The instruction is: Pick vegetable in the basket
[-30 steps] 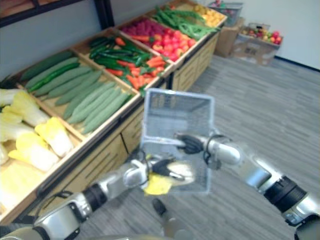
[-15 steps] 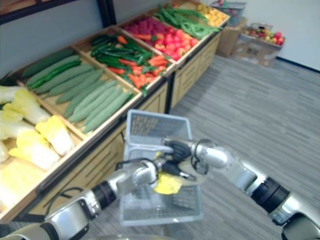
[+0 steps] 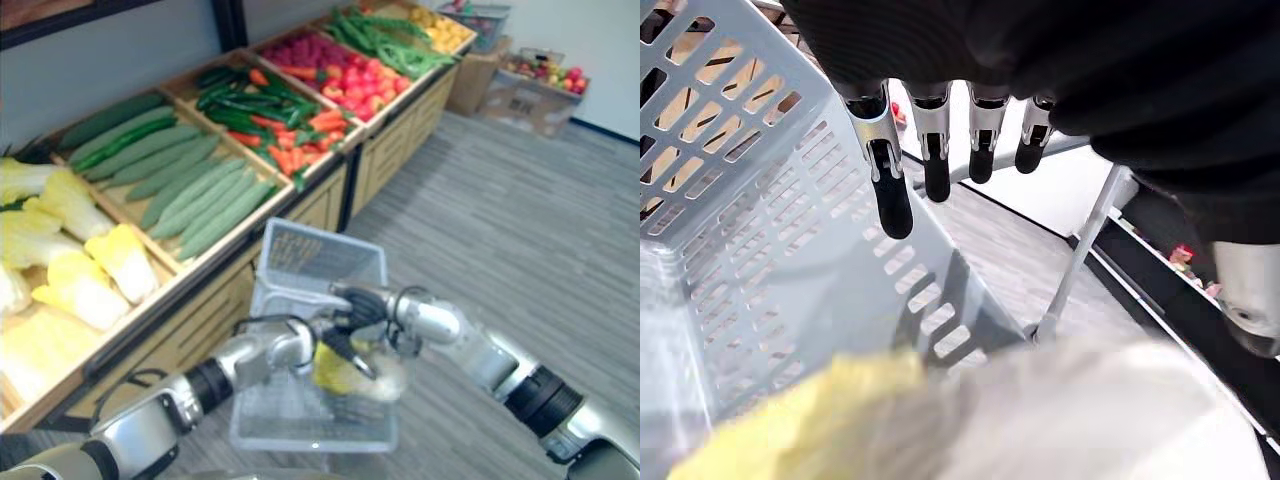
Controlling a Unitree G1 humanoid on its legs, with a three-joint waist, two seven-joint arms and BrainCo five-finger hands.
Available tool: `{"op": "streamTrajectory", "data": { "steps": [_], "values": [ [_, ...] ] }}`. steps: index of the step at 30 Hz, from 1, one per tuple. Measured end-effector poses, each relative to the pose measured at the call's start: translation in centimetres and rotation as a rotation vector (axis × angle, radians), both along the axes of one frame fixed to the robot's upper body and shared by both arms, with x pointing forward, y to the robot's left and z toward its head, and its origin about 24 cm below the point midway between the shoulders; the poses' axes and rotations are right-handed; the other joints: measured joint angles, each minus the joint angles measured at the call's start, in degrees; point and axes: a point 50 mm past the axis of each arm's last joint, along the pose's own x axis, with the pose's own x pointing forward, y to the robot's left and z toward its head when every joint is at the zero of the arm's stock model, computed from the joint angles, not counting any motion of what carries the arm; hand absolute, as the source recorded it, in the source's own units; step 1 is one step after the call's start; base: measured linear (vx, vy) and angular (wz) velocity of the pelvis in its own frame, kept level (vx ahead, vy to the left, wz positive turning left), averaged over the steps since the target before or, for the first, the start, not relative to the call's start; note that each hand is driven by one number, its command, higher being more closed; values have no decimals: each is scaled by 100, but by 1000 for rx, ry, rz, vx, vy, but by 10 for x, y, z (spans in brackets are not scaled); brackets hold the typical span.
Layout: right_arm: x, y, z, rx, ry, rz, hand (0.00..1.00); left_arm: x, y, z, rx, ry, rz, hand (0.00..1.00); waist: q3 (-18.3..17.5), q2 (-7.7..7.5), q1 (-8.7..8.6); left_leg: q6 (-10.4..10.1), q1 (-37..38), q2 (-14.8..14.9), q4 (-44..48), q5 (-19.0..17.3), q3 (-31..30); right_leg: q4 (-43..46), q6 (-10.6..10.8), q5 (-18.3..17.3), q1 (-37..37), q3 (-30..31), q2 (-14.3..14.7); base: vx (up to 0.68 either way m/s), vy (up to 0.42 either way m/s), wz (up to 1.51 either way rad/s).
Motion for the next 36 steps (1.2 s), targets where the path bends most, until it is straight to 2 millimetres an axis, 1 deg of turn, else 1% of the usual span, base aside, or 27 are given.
{"op": "streamTrajectory", "data": {
  "steps": [5,7,9,10,11,12,14,15,16,18,19,20,21,22,24,26,27,28,29,30,31,32,33,34,35,36],
  "values": [
    [1,-9,-9,12,7,-71,100,-1,8,0,38,-12,-30,0,1,-2,10,40,-67,4,6,27,-204,-20,-1,-1,30,-182,-106,-4,-38,23],
    [3,-14,-11,15,-5,-109,100,-3,13,5,45,-38,-64,0,1,-4,13,71,-153,-10,16,45,-355,-28,0,-3,29,-304,-187,-23,-53,33],
    [5,-16,-10,50,-28,-143,100,-10,9,12,26,-58,-111,0,-2,-13,27,108,-238,-12,25,69,-549,-29,-8,-21,34,-464,-278,-25,-50,43],
    [7,-22,-11,61,-41,-187,100,-14,8,19,5,-79,-144,0,-1,-15,59,125,-281,-17,29,81,-646,-36,-11,-24,45,-553,-325,-23,-52,46],
    [8,-25,-11,59,-51,-210,100,-16,8,21,4,-88,-160,0,-2,-13,83,134,-299,-17,30,88,-692,-39,-13,-27,55,-596,-347,-29,-60,44],
    [10,-34,-15,69,-55,-274,100,-21,9,32,-40,-103,-189,0,1,-23,175,154,-339,-15,37,103,-822,-48,-24,-35,88,-702,-401,-25,-53,41],
    [10,-42,-23,61,-54,-337,100,-27,9,43,-87,-120,-218,0,-2,-25,225,185,-379,-14,33,130,-998,-59,-33,-60,146,-869,-477,-23,-54,52],
    [9,-48,-31,62,-44,-388,100,-31,9,53,-134,-121,-237,0,-11,-37,297,211,-451,-26,38,151,-1146,-59,-32,-70,152,-991,-538,-21,-42,53],
    [9,-51,-35,61,-40,-414,100,-32,9,56,-150,-120,-244,0,-9,-52,310,223,-491,-37,38,164,-1213,-59,-32,-74,153,-1049,-577,-35,-51,60],
    [9,-59,-50,66,-17,-511,100,-43,14,68,-228,-80,-285,0,-13,-79,350,257,-673,-63,99,195,-1507,-59,-27,-79,148,-1314,-717,-36,-47,60],
    [9,-62,-53,74,-7,-540,100,-46,14,71,-248,-76,-299,0,-14,-78,365,270,-714,-78,106,203,-1580,-59,-26,-80,149,-1376,-751,-31,-37,53],
    [9,-67,-58,77,-9,-598,100,-55,15,78,-299,-58,-333,0,-15,-78,449,297,-772,-102,114,220,-1689,-59,-25,-81,151,-1482,-815,-36,-31,53],
    [7,-74,-64,98,-10,-668,100,-64,15,86,-370,-23,-360,0,-17,-80,472,322,-863,-119,152,235,-1834,-58,-23,-82,156,-1630,-890,-31,-24,56],
    [7,-78,-66,108,-7,-701,100,-68,16,89,-400,-8,-371,0,-20,-83,489,331,-921,-127,179,240,-1931,-58,-22,-83,162,-1717,-929,-39,-27,67],
    [1,-93,-77,150,4,-841,100,-79,21,99,-494,56,-392,0,-25,-91,605,399,-1056,-170,208,285,-2269,-59,-14,-90,240,-2058,-1078,-58,-29,73],
    [-4,-101,-86,189,16,-940,100,-86,26,105,-570,116,-390,0,-50,-101,634,463,-1141,-211,210,329,-2571,-57,-5,-127,340,-2359,-1196,-62,-24,84],
    [-11,-106,-96,218,45,-1009,100,-89,33,107,-611,147,-373,0,-151,-141,657,482,-1268,-249,205,355,-2777,-56,12,-159,340,-2564,-1284,-48,-24,88],
    [-14,-108,-101,229,60,-1042,100,-91,35,108,-632,152,-364,0,-173,-160,679,493,-1312,-267,200,389,-2869,-55,10,-161,350,-2648,-1317,-41,-23,86],
    [-22,-113,-112,260,90,-1119,100,-94,43,113,-689,171,-336,0,-210,-202,741,512,-1423,-308,196,437,-3064,-53,11,-185,358,-2828,-1390,-34,-23,82],
    [-32,-117,-123,278,118,-1191,100,-93,51,120,-737,148,-298,0,-214,-229,805,534,-1496,-346,190,491,-3248,-53,9,-199,394,-3001,-1456,-38,-20,84],
    [-36,-119,-128,283,134,-1223,100,-92,56,123,-768,144,-268,0,-217,-232,824,534,-1523,-364,187,504,-3360,-51,4,-219,429,-3103,-1488,-31,-12,79],
    [-46,-123,-140,300,177,-1291,100,-88,68,128,-824,121,-202,0,-230,-237,879,578,-1550,-399,167,557,-3527,-48,-3,-254,500,-3255,-1535,-18,-5,59],
    [-51,-124,-147,319,206,-1328,100,-86,73,131,-850,101,-167,0,-235,-241,920,600,-1551,-412,154,581,-3602,-51,-5,-266,537,-3323,-1551,-21,-12,73],
    [-64,-126,-164,328,281,-1408,100,-82,90,137,-905,45,-74,0,-288,-275,949,596,-1594,-459,74,657,-3803,-61,-14,-314,588,-3494,-1601,20,-48,115],
    [-104,-131,-203,339,471,-1610,100,-70,143,144,-1025,-117,250,0,-413,-356,1026,618,-1686,-609,-268,917,-4199,-210,-5,-325,657,-3833,-1684,34,-58,119],
    [-114,-134,-210,356,505,-1679,100,-68,154,145,-1066,-154,333,0,-424,-366,1043,626,-1730,-641,-316,966,-4296,-257,-2,-321,676,-3913,-1704,55,-46,98]
  ]
}}
